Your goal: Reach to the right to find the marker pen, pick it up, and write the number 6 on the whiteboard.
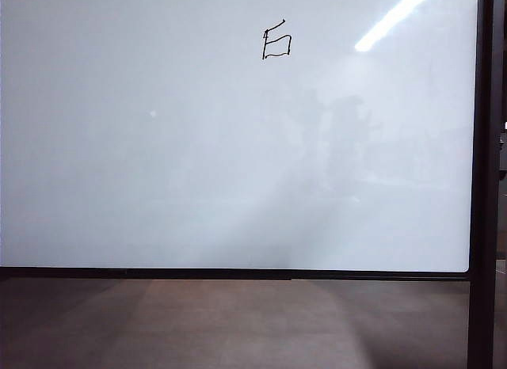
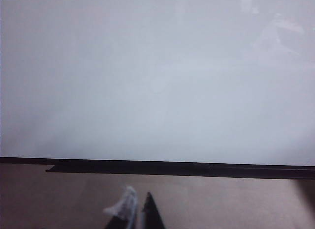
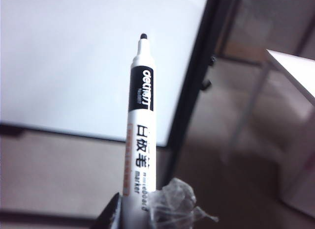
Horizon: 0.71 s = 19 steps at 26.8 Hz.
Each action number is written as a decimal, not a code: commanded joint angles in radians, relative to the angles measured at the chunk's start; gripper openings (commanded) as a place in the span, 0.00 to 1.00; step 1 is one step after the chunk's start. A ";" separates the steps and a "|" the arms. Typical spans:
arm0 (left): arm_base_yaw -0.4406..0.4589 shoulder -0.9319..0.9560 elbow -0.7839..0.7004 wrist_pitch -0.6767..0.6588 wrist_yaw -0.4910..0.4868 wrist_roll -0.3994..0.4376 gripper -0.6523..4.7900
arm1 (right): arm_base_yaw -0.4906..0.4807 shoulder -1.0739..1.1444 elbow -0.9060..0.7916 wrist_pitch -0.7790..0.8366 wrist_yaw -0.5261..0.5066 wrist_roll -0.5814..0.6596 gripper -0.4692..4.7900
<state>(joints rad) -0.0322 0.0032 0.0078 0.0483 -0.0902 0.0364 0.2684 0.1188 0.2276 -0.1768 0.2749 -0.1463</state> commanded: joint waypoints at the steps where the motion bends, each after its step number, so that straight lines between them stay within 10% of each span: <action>1: 0.003 0.001 0.001 0.012 0.000 0.001 0.16 | -0.101 -0.052 -0.063 0.101 -0.158 0.027 0.19; 19: 0.003 0.001 0.001 0.011 0.000 0.001 0.16 | -0.164 -0.117 -0.222 0.200 -0.169 0.076 0.19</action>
<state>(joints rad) -0.0322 0.0032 0.0078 0.0479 -0.0902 0.0360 0.1047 0.0029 0.0082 0.0025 0.1085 -0.0723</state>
